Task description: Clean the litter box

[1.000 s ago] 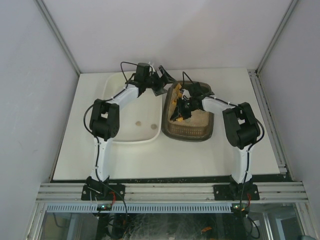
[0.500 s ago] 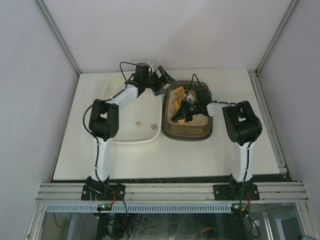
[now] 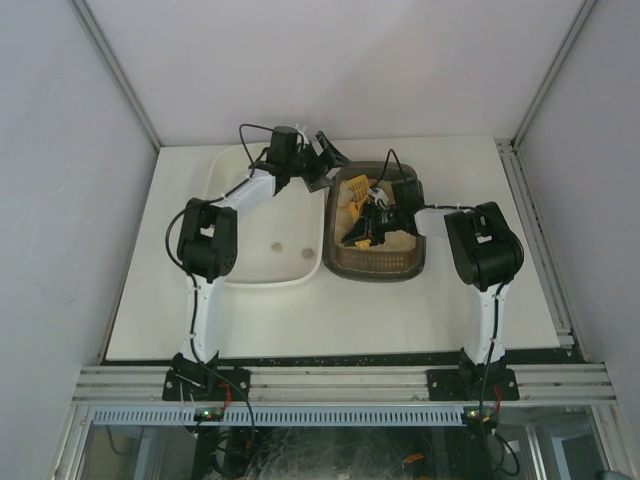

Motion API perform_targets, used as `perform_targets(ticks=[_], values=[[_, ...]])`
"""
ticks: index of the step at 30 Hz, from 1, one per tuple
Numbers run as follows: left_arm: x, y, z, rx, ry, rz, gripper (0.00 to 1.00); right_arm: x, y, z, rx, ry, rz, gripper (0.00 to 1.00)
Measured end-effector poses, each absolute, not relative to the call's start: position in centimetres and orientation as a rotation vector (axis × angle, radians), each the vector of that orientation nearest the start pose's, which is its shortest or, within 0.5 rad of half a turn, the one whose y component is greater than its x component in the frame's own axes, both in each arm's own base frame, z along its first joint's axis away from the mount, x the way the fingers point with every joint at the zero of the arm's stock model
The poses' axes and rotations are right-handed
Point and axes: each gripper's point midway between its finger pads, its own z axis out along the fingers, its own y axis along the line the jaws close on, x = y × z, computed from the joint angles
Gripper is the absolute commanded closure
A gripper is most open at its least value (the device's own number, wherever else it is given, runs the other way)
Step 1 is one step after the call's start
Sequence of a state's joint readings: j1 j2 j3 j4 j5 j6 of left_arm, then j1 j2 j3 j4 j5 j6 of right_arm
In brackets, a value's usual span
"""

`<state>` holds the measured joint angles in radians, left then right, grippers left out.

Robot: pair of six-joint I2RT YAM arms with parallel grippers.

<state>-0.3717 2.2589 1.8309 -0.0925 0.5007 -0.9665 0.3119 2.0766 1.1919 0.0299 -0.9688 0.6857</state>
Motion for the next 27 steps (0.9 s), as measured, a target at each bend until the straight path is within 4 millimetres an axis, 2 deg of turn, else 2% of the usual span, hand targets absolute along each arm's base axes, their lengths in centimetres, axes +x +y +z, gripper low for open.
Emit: perform_targets(ticks=[6, 13, 20, 27], values=[[52.4, -32.7, 14.5, -0.343, 2.284, -1.283, 0.00, 35.6, 28.3, 5.9, -0.018, 2.545, 1.613, 1.00], [52.3, -32.8, 14.5, -0.339, 2.286, -1.287, 0.00, 36.3, 28.8, 6.5, 0.045, 2.498, 1.699, 1.00], [52.3, -32.8, 14.5, -0.328, 2.286, -1.286, 0.00, 35.8, 28.0, 5.8, 0.108, 2.470, 1.743, 1.00], [52.2, -32.7, 14.5, -0.320, 2.288, -1.280, 0.00, 35.5, 27.4, 6.0, 0.109, 2.445, 1.746, 1.00]])
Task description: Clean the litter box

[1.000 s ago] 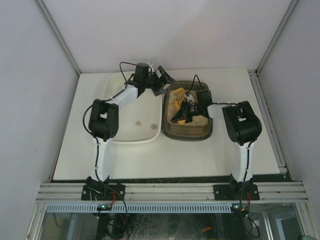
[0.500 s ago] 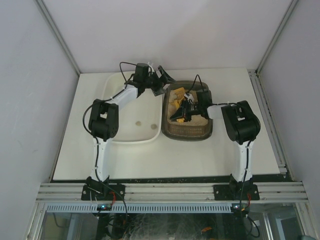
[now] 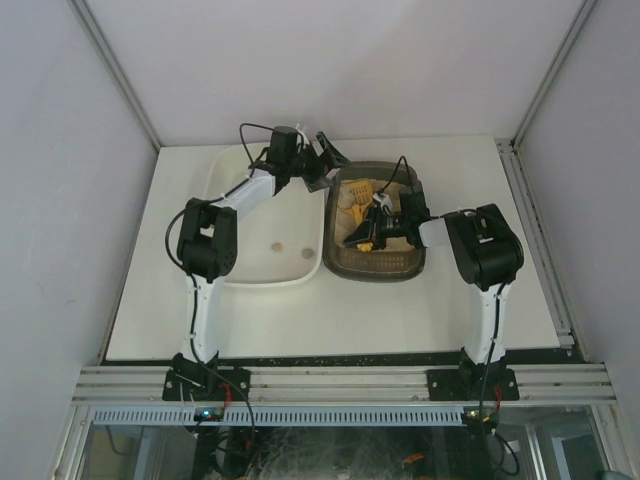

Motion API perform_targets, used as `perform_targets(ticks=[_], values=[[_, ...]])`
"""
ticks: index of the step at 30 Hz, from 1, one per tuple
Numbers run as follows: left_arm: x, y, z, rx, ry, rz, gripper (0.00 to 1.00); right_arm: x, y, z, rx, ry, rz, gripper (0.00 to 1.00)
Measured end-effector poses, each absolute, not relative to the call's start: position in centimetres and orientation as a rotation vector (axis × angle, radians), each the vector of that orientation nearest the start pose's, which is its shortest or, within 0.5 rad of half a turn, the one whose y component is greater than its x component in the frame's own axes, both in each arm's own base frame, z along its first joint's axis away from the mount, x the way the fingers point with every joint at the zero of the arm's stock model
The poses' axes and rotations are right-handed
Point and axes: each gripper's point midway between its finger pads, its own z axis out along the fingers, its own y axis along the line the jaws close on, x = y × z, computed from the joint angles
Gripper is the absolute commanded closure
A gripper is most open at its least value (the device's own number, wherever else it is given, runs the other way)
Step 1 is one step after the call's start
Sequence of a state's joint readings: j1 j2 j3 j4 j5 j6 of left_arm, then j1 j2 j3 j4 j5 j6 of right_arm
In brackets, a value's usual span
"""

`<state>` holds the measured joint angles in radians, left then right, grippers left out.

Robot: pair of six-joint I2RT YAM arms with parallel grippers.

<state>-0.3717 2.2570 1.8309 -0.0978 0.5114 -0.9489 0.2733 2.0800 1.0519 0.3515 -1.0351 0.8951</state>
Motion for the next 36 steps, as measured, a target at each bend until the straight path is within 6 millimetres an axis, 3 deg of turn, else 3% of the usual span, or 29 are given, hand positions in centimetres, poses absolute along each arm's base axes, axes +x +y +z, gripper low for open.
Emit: perform_targets(ticks=[14, 26, 36], values=[[51.3, -31.9, 14.5, -0.294, 2.323, -1.249, 0.00, 34.6, 26.0, 6.7, 0.125, 2.437, 1.716, 1.00], [49.9, -30.7, 14.9, -0.296, 2.344, -1.216, 0.00, 34.3, 25.3, 8.5, 0.099, 2.408, 1.702, 1.00], [49.6, -29.9, 17.3, -0.264, 2.313, -1.173, 0.00, 34.1, 25.1, 8.5, 0.109, 2.410, 1.701, 1.00]])
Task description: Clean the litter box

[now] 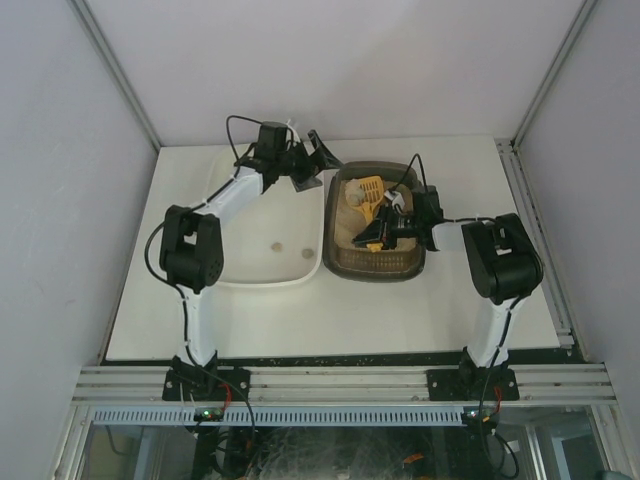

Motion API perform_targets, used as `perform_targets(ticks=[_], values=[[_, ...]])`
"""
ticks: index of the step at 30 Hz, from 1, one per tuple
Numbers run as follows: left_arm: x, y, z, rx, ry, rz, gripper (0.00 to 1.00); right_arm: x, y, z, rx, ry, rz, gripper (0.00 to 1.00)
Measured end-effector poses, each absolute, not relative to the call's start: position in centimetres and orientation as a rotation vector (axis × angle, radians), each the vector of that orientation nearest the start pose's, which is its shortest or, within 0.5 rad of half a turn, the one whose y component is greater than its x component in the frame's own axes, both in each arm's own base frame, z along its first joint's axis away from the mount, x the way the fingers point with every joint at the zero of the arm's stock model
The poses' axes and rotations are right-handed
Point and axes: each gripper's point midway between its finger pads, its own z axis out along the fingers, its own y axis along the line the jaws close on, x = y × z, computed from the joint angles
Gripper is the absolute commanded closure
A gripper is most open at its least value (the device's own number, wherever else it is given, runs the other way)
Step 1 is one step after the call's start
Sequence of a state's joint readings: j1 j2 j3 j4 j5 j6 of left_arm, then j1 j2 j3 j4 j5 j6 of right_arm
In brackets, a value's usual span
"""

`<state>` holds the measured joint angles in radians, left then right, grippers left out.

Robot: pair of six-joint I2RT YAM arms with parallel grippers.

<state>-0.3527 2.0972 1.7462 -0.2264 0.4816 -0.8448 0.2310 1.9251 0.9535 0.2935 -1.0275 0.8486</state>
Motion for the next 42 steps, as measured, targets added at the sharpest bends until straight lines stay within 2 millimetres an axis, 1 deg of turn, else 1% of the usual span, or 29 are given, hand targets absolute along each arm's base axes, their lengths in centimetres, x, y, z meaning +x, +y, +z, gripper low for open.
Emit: perform_targets(ticks=[3, 5, 9, 11, 13, 16, 19, 21, 22, 25, 27, 28, 30, 32, 35, 38, 39, 40, 41, 42], values=[[49.3, -29.5, 17.4, -0.251, 2.322, -1.150, 0.00, 34.0, 25.0, 9.0, 0.101, 2.400, 1.700, 1.00], [48.9, -29.1, 17.0, -0.238, 2.349, -1.115, 0.00, 33.8, 25.0, 9.5, 0.091, 2.388, 1.700, 1.00], [47.7, -27.4, 16.4, -0.208, 2.415, -0.983, 0.00, 33.3, 24.8, 11.0, 0.064, 2.356, 1.700, 1.00], [47.0, -26.0, 16.7, -0.184, 2.433, -0.888, 0.00, 32.8, 24.6, 11.8, 0.049, 2.339, 1.700, 1.00], [46.3, -24.5, 18.0, -0.155, 2.425, -0.796, 0.00, 32.4, 24.4, 12.4, 0.041, 2.323, 1.699, 1.00], [45.3, -22.0, 21.5, -0.117, 2.368, -0.658, 0.00, 31.1, 23.8, 12.9, 0.052, 2.295, 1.708, 1.00], [43.4, -18.8, 26.8, -0.096, 2.253, -0.521, 0.00, 29.7, 22.8, 12.7, 0.105, 2.256, 1.744, 1.00], [41.5, -16.4, 30.2, -0.090, 2.164, -0.441, 0.00, 28.6, 22.6, 12.2, 0.154, 2.242, 1.781, 1.00], [40.0, -14.9, 32.2, -0.088, 2.108, -0.390, 0.00, 28.3, 22.4, 12.0, 0.184, 2.239, 1.796, 1.00], [36.2, -11.3, 36.5, -0.088, 1.971, -0.281, 0.00, 27.6, 21.8, 11.9, 0.241, 2.211, 1.825, 1.00], [34.0, -9.2, 38.1, -0.094, 1.916, -0.209, 0.00, 27.4, 21.9, 12.0, 0.245, 2.204, 1.836, 1.00], [33.3, -8.2, 38.4, -0.094, 1.905, -0.166, 0.00, 27.3, 22.1, 12.2, 0.235, 2.198, 1.841, 1.00], [32.0, -6.6, 38.6, -0.090, 1.892, -0.087, 0.00, 27.5, 22.3, 12.7, 0.221, 2.174, 1.853, 1.00], [31.3, -5.5, 37.7, -0.074, 1.908, -0.017, 0.00, 27.9, 22.3, 13.3, 0.217, 2.137, 1.867, 1.00], [30.5, -4.2, 34.7, -0.011, 1.983, 0.101, 0.00, 27.9, 23.0, 13.3, 0.199, 2.131, 1.889, 1.00], [30.0, -3.1, 30.8, 0.078, 2.089, 0.195, 0.00, 27.7, 23.3, 13.3, 0.206, 2.142, 1.905, 1.00], [29.6, -2.7, 29.0, 0.122, 2.142, 0.225, 0.00, 27.7, 23.3, 13.4, 0.202, 2.138, 1.909, 1.00], [29.6, -2.7, 29.0, 0.122, 2.142, 0.225, 0.00, 27.8, 23.1, 13.5, 0.208, 2.126, 1.910, 1.00], [29.4, -2.1, 28.2, 0.131, 2.169, 0.243, 0.00, 28.0, 23.0, 13.6, 0.213, 2.116, 1.908, 1.00], [29.2, -2.0, 27.8, 0.142, 2.181, 0.249, 0.00, 28.1, 23.0, 13.6, 0.211, 2.112, 1.909, 1.00]])
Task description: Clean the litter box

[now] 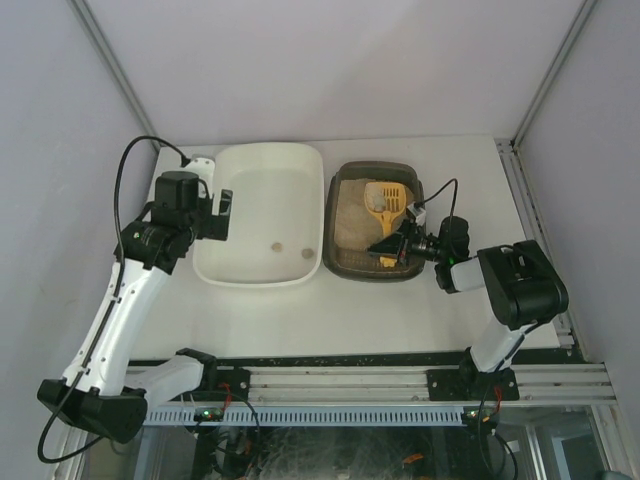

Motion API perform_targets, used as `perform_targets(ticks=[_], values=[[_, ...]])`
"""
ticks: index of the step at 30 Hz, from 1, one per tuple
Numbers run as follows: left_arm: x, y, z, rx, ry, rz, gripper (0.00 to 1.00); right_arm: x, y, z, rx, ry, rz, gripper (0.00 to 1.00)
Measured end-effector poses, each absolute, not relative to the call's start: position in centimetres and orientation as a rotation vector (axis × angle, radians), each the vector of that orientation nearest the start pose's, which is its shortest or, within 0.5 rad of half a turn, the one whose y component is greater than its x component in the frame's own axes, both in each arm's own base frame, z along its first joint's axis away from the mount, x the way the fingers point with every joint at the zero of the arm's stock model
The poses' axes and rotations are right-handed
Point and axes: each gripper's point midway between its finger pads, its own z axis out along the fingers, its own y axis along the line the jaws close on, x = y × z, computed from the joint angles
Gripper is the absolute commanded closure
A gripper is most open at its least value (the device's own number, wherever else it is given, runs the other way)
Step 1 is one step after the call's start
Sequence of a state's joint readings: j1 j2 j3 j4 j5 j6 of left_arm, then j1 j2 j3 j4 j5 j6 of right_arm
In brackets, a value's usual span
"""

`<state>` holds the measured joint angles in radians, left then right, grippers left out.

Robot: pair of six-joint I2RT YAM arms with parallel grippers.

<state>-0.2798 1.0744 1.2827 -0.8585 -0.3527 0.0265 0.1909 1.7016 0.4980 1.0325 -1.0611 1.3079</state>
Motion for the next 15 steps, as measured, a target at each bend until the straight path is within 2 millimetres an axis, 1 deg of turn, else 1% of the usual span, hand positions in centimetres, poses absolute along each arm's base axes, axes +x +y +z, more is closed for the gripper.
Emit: perform_targets(ticks=[2, 4, 6, 10, 12, 15], values=[[28.8, -1.9, 27.2, 0.170, 2.197, 0.249, 0.00, 28.2, 23.0, 13.6, 0.217, 2.108, 1.908, 1.00], [28.4, -1.9, 27.0, 0.198, 2.198, 0.242, 0.00, 28.3, 22.7, 13.4, 0.235, 2.102, 1.906, 1.00], [28.1, -2.1, 27.0, 0.218, 2.193, 0.226, 0.00, 28.0, 22.7, 13.1, 0.243, 2.107, 1.906, 1.00], [27.9, -2.4, 26.8, 0.248, 2.194, 0.205, 0.00, 27.1, 23.9, 12.0, 0.220, 2.183, 1.869, 1.00], [27.9, -2.6, 26.6, 0.257, 2.199, 0.192, 0.00, 26.7, 23.8, 12.0, 0.214, 2.202, 1.856, 1.00], [27.8, -2.8, 26.3, 0.270, 2.206, 0.184, 0.00, 26.9, 23.4, 12.2, 0.201, 2.196, 1.819, 1.00]])
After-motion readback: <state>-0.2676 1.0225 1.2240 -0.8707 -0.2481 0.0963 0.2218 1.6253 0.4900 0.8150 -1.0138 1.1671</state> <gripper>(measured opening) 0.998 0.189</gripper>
